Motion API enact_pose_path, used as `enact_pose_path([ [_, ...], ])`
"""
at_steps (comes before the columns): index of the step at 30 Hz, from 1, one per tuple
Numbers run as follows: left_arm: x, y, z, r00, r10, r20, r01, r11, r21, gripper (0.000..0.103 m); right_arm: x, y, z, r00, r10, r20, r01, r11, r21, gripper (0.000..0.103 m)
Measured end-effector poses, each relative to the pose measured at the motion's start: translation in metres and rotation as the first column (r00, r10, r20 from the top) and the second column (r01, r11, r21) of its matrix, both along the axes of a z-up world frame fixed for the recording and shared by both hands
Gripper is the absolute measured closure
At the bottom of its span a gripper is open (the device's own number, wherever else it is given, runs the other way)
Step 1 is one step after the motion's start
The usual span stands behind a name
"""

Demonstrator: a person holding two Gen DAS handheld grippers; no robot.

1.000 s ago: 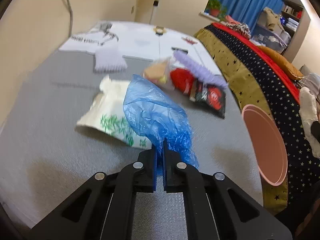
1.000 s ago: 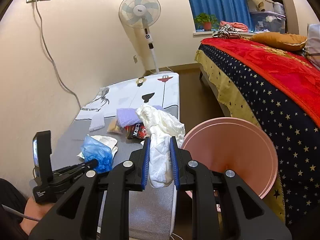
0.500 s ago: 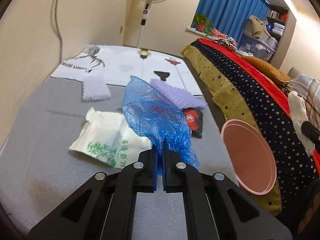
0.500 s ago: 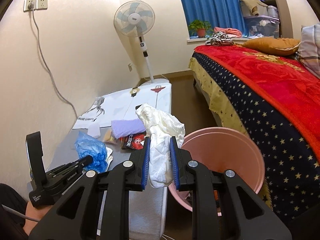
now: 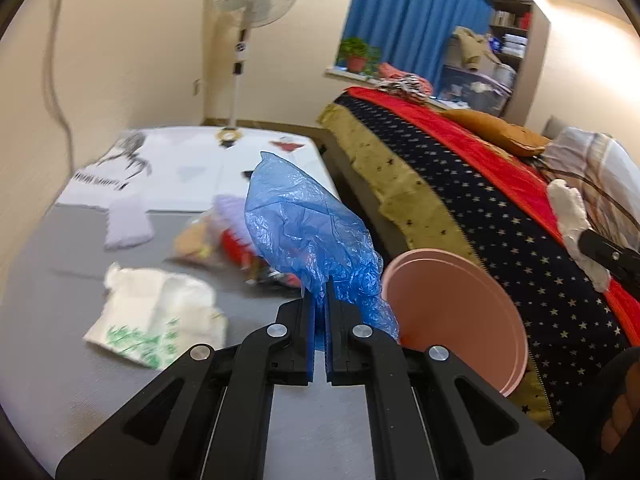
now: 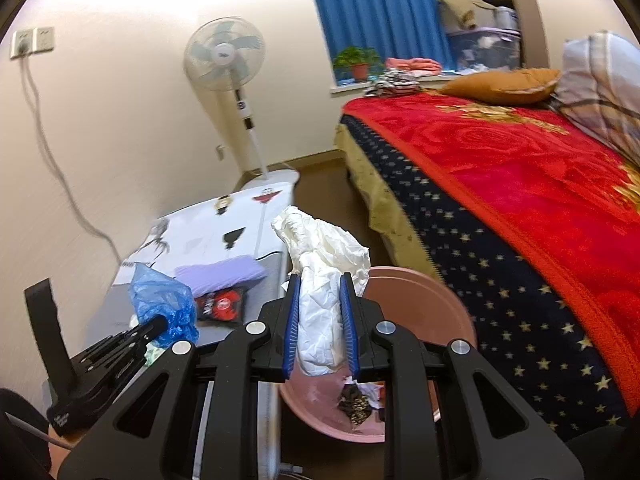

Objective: Collect trash
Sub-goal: 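Carry the blue bag and tissue over the pink bin and release both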

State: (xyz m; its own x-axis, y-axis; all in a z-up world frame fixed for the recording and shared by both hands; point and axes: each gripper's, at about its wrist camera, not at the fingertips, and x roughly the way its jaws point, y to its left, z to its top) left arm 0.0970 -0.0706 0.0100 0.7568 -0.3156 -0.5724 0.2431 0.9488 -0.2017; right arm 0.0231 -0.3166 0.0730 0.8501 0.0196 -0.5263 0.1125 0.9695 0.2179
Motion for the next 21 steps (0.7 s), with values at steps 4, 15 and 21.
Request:
enact_pose_path([
  [4, 0.001, -0.024, 0.003, 0.998, -0.056, 0.032, 0.055, 0.998, 0.014, 0.100, 0.000, -0.011, -0.003, 0.999, -0.048, -0.004, 0.048, 0.999, 0.016, 0.083],
  [15, 0.008, -0.063, -0.001, 0.987, -0.150, 0.054, 0.150, 0.989, 0.006, 0.100, 0.007, -0.027, -0.011, 0.989, -0.147, -0.010, 0.147, 0.989, 0.009, 0.083],
  [21, 0.015, -0.075, -0.008, 0.981, -0.189, 0.040, 0.189, 0.982, -0.003, 0.100, 0.013, -0.024, -0.013, 0.988, -0.156, -0.019, 0.155, 0.988, -0.015, 0.083],
])
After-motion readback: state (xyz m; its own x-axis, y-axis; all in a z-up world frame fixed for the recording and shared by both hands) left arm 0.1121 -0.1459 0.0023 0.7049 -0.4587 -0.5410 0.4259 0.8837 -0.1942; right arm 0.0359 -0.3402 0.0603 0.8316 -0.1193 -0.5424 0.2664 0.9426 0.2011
